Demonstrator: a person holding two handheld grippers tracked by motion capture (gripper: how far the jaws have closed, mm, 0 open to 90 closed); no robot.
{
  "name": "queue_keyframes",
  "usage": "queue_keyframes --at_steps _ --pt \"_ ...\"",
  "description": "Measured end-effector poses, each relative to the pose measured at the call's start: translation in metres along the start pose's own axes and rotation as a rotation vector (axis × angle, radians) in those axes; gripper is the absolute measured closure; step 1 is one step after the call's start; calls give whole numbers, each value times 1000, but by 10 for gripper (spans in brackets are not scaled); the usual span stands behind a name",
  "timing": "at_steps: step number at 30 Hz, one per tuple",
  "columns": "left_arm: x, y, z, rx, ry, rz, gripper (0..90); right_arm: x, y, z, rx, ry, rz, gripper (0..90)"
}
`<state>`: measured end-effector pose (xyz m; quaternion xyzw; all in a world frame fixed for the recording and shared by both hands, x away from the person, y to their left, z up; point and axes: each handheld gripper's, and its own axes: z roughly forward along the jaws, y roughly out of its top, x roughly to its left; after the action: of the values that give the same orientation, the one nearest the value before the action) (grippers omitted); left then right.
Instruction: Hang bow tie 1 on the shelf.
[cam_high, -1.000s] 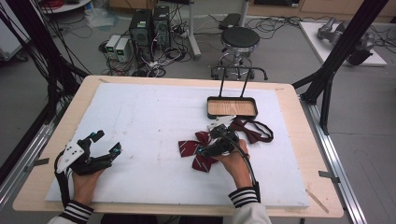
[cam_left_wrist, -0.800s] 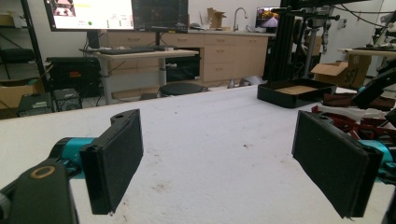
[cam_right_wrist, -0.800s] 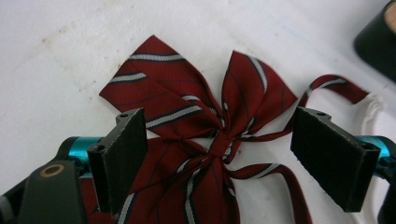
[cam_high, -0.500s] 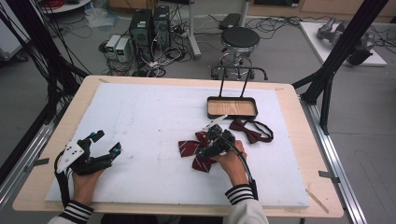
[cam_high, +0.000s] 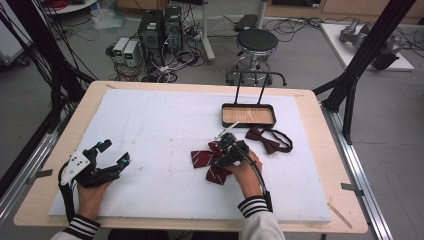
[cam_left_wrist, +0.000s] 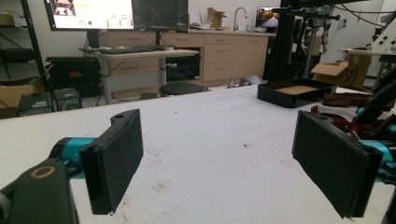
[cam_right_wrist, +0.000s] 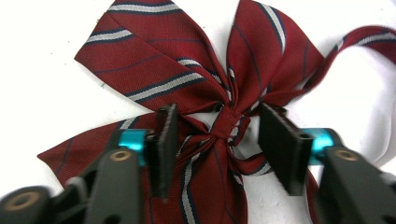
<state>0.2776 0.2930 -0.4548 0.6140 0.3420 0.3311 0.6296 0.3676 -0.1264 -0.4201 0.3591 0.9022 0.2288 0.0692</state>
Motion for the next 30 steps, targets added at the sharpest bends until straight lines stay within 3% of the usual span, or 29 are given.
queue_keyframes --at_steps 3,4,6,10,16,20,27,28,30 --pt "0 0 0 0 0 -2 169 0 0 -1 4 0 4 632" --pt "0 0 0 0 0 -3 169 -1 1 -1 11 0 2 711" --pt "0 0 0 -1 0 -3 169 0 2 -1 18 8 -1 744" --pt "0 0 0 0 0 -2 169 -1 1 -1 16 16 16 760" --pt "0 0 0 -1 0 -3 169 2 0 -3 -5 -15 -15 760" --pt "0 0 0 0 0 -3 169 2 0 -5 -37 -11 -21 760" --pt "0 0 0 0 0 -2 169 0 -1 -12 -100 14 15 760" --pt "0 0 0 0 0 -2 169 -1 -3 -16 -148 16 31 760" --pt "0 0 0 0 0 -2 169 -2 -4 -21 -192 11 36 760"
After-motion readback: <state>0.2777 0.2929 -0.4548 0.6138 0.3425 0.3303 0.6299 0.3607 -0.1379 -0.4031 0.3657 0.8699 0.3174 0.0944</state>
